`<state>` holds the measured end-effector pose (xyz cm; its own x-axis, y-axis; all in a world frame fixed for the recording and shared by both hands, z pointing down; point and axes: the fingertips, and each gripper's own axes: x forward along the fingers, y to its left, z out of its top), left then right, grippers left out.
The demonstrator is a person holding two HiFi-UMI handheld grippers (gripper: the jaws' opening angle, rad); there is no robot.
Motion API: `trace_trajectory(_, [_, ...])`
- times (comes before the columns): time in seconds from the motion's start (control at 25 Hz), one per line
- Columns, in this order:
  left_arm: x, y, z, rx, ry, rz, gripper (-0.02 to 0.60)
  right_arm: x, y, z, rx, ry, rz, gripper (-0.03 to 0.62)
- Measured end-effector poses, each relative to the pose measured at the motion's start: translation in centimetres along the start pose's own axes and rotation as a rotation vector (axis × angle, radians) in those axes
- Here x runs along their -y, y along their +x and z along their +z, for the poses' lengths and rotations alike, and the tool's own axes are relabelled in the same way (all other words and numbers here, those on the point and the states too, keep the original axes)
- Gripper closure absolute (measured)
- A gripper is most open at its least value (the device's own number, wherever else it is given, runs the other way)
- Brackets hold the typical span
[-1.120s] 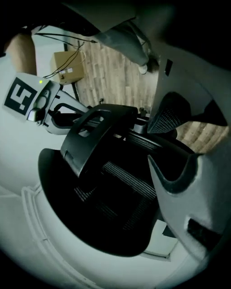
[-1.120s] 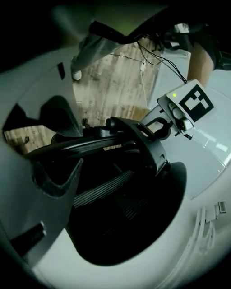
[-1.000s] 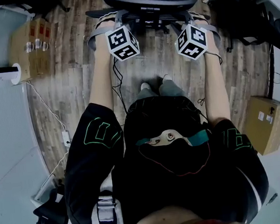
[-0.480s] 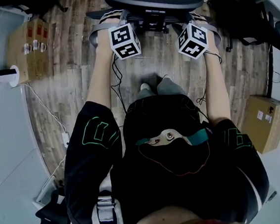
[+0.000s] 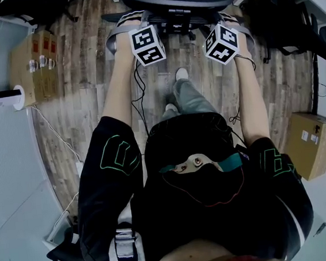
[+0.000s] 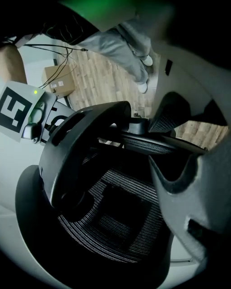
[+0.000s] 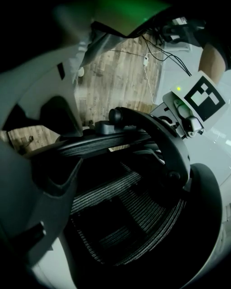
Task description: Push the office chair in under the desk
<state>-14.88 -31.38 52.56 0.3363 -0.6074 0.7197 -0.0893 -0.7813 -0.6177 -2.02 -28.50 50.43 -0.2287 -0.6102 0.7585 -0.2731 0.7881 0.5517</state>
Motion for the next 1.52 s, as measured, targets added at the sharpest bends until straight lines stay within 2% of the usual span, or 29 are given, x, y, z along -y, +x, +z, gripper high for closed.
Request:
trace_trajectory(0.32, [-3.5, 3.2, 0.8, 0.035, -0.001, -0.014, 0.422, 4.2, 2.8, -0.5, 0.001, 0.005, -0.004, 0.44])
trace_trajectory(0.76, [-9.6, 8.4, 0.4, 0.012, 0.01, -0.012, 0.425, 11.1, 7.7, -0.9, -0.001, 0.029, -0.028, 0.422])
trace_trajectory(1.52, [-20.6, 17.1, -0.9, -0.029, -0.006, 0.005, 0.425, 22.8, 16.4, -0.6, 0.021, -0.001, 0.004, 0.428])
